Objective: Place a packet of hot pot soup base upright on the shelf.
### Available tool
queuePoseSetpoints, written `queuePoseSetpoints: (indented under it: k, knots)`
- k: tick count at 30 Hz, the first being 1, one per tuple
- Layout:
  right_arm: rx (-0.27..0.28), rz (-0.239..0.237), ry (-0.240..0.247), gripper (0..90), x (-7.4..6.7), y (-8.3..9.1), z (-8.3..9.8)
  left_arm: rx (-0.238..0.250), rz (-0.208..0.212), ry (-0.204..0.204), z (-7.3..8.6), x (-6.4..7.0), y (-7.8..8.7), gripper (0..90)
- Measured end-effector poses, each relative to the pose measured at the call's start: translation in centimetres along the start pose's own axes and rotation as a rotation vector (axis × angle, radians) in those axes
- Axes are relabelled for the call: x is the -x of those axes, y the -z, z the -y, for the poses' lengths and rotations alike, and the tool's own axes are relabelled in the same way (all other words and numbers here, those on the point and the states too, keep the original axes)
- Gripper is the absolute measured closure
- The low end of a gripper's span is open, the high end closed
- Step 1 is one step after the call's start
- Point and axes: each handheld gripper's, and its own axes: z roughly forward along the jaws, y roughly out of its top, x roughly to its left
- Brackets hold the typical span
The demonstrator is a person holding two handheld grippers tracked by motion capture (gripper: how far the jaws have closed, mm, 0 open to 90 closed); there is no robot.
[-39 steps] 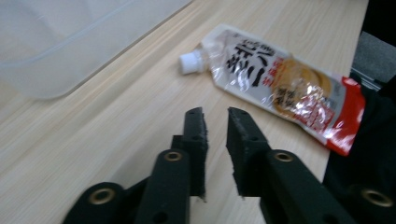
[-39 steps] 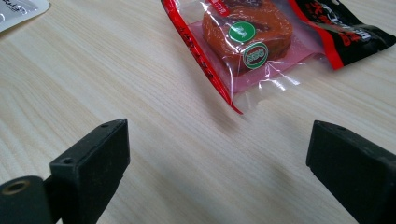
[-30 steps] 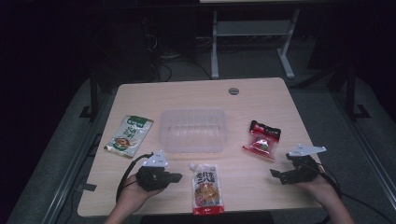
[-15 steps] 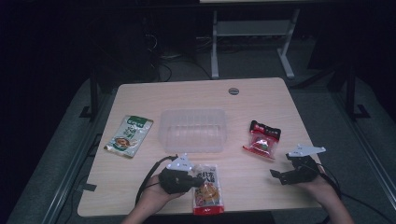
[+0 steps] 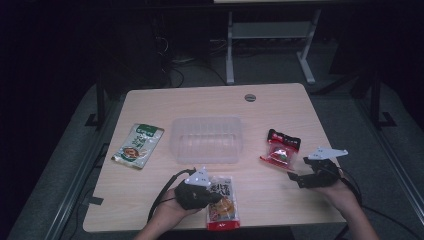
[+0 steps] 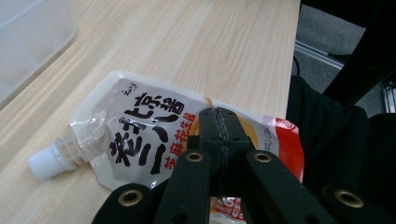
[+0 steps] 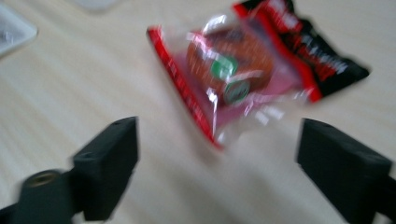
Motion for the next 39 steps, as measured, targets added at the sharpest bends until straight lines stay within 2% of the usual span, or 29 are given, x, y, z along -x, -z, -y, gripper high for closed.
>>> queuePoseSetpoints:
  k: [2, 3, 6, 8, 9, 10, 13, 19, 23, 26, 27, 29, 39]
  knots:
    - [0.013, 0.004, -0.012, 31.7, 0.3, 0.0, -0.8, -0.002, 0.000, -0.002, 0.0, 0.0, 0.0, 89.6]
    - [0.015, 0.010, -0.011, 36.1, 0.3, -0.1, -1.1, -0.002, 0.000, -0.002, 0.0, 0.0, 0.0, 89.5]
    - [0.007, 0.035, -0.003, 57.7, 0.7, -0.7, -1.9, -0.004, -0.001, -0.004, 0.0, 0.0, 0.0, 89.5]
    - [0.011, 0.032, -0.007, 70.2, 1.1, -1.0, -2.4, -0.004, -0.001, -0.002, 0.1, 0.0, 0.0, 89.6]
    - [0.011, 0.032, -0.007, 70.2, 1.1, -1.0, -2.4, -0.004, -0.001, -0.002, 0.1, 0.0, 0.0, 89.6]
    - [0.012, 0.035, -0.009, 80.4, 1.5, -1.4, -3.1, -0.004, -0.001, 0.000, 0.1, 0.0, 0.0, 89.6]
    - [0.018, 0.035, -0.006, 89.3, 1.8, -2.0, -3.9, -0.002, -0.002, -0.010, 0.1, -0.2, 0.0, 89.5]
    - [0.001, 0.051, 0.010, 89.6, 2.8, -3.4, -4.9, 0.000, 0.000, -0.004, 0.2, -0.1, 0.0, 89.5]
    - [0.009, 0.046, -0.014, 89.7, 3.6, -4.4, -5.2, -0.004, 0.003, -0.008, 0.2, -0.1, 0.0, 89.6]
    - [-0.005, 0.050, -0.005, 89.7, 3.8, -5.0, -5.1, -0.007, 0.005, -0.009, 0.2, -0.1, -0.1, 89.5]
    - [-0.015, 0.054, 0.014, 89.7, 3.9, -5.2, -5.0, -0.005, 0.005, -0.008, 0.2, -0.1, -0.1, 89.6]
    - [-0.044, 0.053, 0.023, 89.7, 3.7, -5.5, -4.8, -0.007, 0.008, -0.010, 0.2, -0.1, -0.1, 89.5]
    - [-0.074, 0.004, 0.071, 89.7, 2.4, -5.3, -4.9, -0.007, 0.013, -0.013, 0.3, 0.0, 0.2, 89.6]
